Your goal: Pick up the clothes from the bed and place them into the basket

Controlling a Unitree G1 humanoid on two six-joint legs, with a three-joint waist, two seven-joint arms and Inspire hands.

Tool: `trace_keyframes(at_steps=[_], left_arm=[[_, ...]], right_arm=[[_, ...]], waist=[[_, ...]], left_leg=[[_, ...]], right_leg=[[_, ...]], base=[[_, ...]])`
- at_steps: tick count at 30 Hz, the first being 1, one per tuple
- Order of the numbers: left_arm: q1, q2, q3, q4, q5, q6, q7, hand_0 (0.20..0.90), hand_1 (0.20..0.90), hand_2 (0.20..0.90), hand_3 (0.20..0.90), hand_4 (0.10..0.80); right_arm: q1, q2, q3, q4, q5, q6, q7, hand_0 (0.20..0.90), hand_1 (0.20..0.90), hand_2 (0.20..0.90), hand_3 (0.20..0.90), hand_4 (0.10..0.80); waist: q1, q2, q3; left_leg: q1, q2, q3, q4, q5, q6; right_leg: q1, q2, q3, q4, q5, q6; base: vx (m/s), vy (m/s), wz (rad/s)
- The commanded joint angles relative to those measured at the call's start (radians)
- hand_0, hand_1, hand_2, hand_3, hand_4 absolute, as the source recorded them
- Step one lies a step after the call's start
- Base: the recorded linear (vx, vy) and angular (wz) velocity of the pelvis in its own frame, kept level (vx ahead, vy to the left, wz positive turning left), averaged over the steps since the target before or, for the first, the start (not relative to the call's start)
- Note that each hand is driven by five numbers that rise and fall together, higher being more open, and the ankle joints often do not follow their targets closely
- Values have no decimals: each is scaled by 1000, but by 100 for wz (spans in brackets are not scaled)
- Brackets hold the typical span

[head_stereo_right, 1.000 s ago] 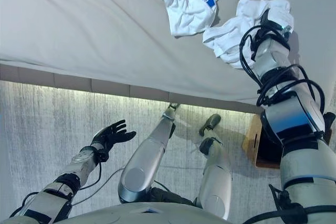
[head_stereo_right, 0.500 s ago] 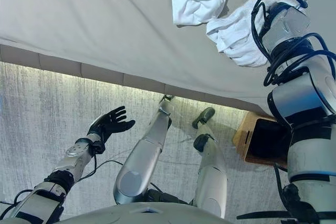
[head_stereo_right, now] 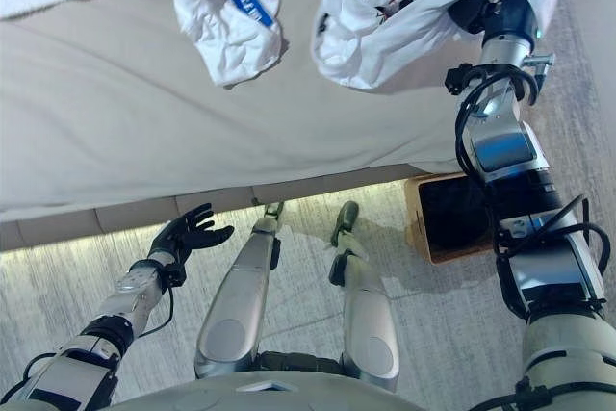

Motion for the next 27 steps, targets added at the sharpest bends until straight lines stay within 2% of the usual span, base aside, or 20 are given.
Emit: trace_keyframes(at_steps=[1,7,12,16,22,27], left_arm=[[50,-31,22,28,52,-1,9,900,900,900,900,800],[48,-81,7,68,88,9,6,900,900,900,900,800],[39,-104,-4,83,104,27,2,900,900,900,900,800],[42,-115,-10,97,119,35,-1,900,900,900,900,800],[74,-108,7,144,178,45,-35,900,900,900,900,800],[52,-98,-10,148,158,42,-34,900,900,900,900,800]], right_arm=[[-45,-177,-114,-144,-71,-94,-93,300,300,300,200,100],[108,-243,-250,-226,-46,-167,-148,300,300,300,200,100],[185,-272,-331,-265,-23,-206,-170,300,300,300,200,100],[236,-282,-365,-265,-15,-202,-160,300,300,300,200,100],[350,-268,-415,-217,18,-157,-61,300,300,300,200,100],[341,-241,-365,-131,16,-115,-16,300,300,300,200,100]], waist=[[-48,38,-95],[-127,67,-202],[-171,80,-257],[-194,82,-291],[-218,87,-341],[-231,117,-305]], left_leg=[[138,-16,22,-158,-29,49],[251,-3,59,-263,-10,27],[286,-1,85,-289,-8,22],[305,0,98,-282,-19,21],[338,1,114,-270,-38,22],[315,-3,107,-247,-42,21]], right_leg=[[83,23,2,85,-90,15],[171,42,52,26,-104,1],[194,49,77,7,-109,-4],[209,51,88,3,-112,-9],[234,52,105,0,-117,-12],[202,47,124,20,-120,-15]], base=[[-15,-53,-59],[13,-38,-31],[10,-9,-34],[30,-24,-14],[96,-57,-12],[-39,-35,-8]])
